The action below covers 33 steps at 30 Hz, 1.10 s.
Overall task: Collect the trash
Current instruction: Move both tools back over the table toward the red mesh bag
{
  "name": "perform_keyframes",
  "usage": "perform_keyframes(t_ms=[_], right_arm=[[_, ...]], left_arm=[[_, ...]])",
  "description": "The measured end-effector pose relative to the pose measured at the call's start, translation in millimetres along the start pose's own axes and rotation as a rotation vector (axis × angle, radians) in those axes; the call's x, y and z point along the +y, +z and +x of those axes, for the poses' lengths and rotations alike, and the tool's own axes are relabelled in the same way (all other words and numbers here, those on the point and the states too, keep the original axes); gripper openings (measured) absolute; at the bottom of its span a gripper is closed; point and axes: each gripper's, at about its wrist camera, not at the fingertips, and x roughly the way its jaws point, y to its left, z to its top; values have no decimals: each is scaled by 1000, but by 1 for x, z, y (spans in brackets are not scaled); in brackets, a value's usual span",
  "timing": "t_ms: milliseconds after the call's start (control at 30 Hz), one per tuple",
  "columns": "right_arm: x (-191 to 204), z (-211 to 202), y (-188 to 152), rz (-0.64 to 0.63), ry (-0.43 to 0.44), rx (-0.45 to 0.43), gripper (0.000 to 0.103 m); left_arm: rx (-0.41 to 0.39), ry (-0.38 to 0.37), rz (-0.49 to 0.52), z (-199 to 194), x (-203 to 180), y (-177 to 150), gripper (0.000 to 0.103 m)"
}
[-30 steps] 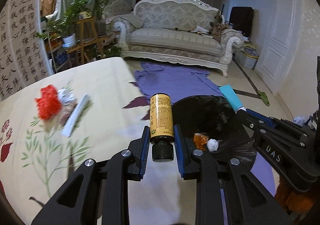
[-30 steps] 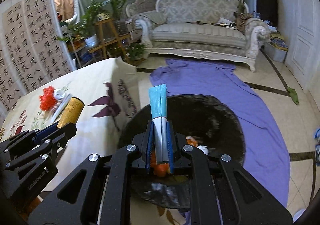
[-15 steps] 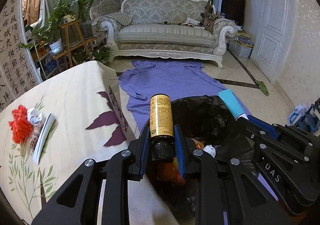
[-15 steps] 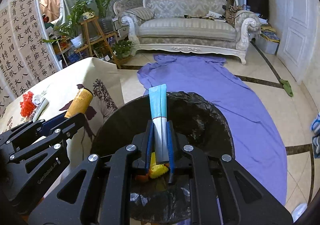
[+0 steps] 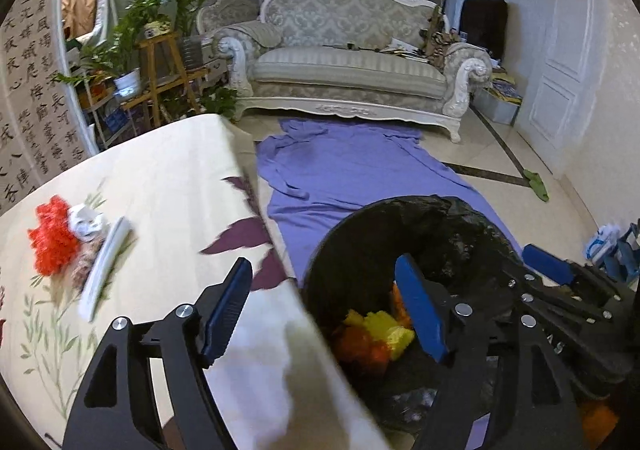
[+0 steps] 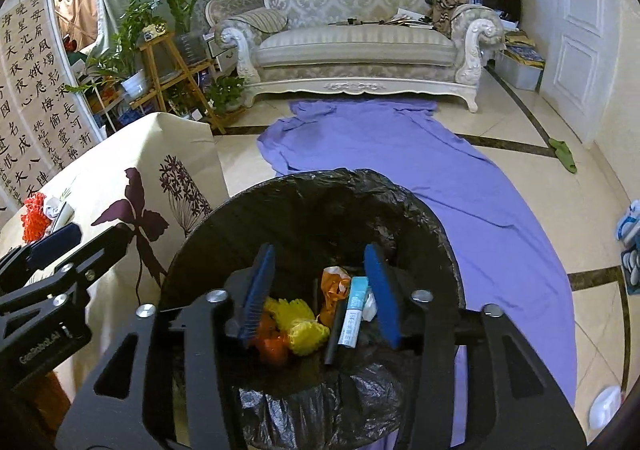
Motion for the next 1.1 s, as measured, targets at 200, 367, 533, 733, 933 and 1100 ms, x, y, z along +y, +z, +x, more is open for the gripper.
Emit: perform_keyframes(t_ms=[200,367,533,733,933,1100], right_arm=[[23,-5,1,-24,36,-1,57],[59,-8,2,-70,91,4,61],[107,-11,2,-137,165,9,63],[172,-9,-1,-222,259,31,63],[235,-1,-2,-302,314,66,63],[270,13,-2,-333,298,96,63]], left_arm=[[-6,56,-50,-20,29,-12,73],[-20,123,-88,-40,58,-25,75],[-22,210,-135,-57,98,-39,76],[-3,327,-211,-72,158,-57,76],[5,399,-290,-86,204,-71,76],[5,417,-352,-93,228,-79,76]])
